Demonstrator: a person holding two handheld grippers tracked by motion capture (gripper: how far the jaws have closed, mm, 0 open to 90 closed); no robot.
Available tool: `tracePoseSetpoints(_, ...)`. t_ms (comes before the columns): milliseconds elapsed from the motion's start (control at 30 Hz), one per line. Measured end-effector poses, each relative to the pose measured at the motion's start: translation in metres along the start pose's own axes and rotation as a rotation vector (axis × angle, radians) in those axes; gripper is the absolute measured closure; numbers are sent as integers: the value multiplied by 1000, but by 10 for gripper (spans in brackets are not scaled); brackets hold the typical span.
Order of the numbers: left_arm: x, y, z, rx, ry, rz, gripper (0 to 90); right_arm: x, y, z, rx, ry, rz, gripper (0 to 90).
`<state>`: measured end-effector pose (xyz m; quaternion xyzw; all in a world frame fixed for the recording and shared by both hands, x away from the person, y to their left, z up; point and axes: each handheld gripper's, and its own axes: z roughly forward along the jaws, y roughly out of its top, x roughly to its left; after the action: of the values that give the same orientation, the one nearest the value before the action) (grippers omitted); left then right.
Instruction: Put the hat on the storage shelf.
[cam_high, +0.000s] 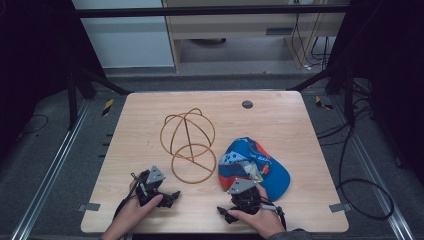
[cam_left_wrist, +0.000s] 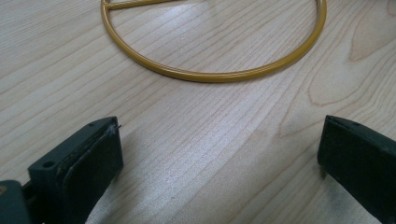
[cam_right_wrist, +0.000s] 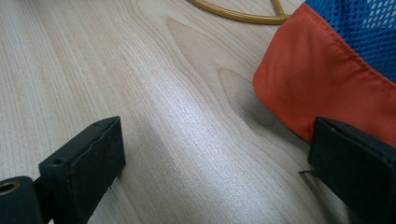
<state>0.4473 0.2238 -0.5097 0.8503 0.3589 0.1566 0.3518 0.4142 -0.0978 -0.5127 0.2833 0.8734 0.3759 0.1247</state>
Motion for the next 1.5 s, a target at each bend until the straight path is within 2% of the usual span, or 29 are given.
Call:
tracePoseSetpoints(267,0,0,0,0,1,-2,0,0,0,0,-2,-2,2,40)
tracePoseSetpoints(533,0,0,0,0,2,-3,0,-3,0,0,-3,-25,13,63)
tracePoseSetpoints(600,0,0,0,0,3,-4,0,-4,1,-3,4,-26,26,80)
tracePoseSetpoints(733,-1,0,0,0,5,-6,0,-5,2,-14,-33,-44,38,77)
tracePoseSetpoints(800,-1,0,0,0,6,-6,0,-5,2,-22,-38,-63,49,82)
tracePoseSetpoints(867,-1,0,0,0,6,-7,0,-6,4,-36,-42,-111,30,87)
tracePoseSetpoints(967,-1,0,0,0,6,-6,0,-10,7,-49,-54,-156,31,100)
tracePoseSetpoints(1100,-1,0,0,0,6,-6,0,-15,12,-59,-76,-186,51,108)
tracePoseSetpoints(1167,-1,0,0,0,6,-6,0,-22,17,-66,-64,-248,45,123)
tracePoseSetpoints(1233,-1,0,0,0,6,-6,0,-25,18,-69,-66,-256,45,131)
tracePoseSetpoints(1300,-1,0,0,0,6,-6,0,-32,24,-78,-53,-293,61,162)
tracePoseSetpoints(1333,-1,0,0,0,6,-6,0,-32,24,-78,-53,-293,61,162)
tracePoseSetpoints(1367,-1,0,0,0,6,-6,0,-38,27,-85,-36,-345,61,191)
tracePoseSetpoints(1400,-1,0,0,0,6,-6,0,-38,27,-85,-36,-345,61,191)
tracePoseSetpoints(1433,-1,-1,0,1,5,-6,0,-44,30,-92,-5,-368,59,196)
tracePoseSetpoints(1500,-1,-1,-1,1,3,-3,0,-47,31,-95,3,-372,67,202)
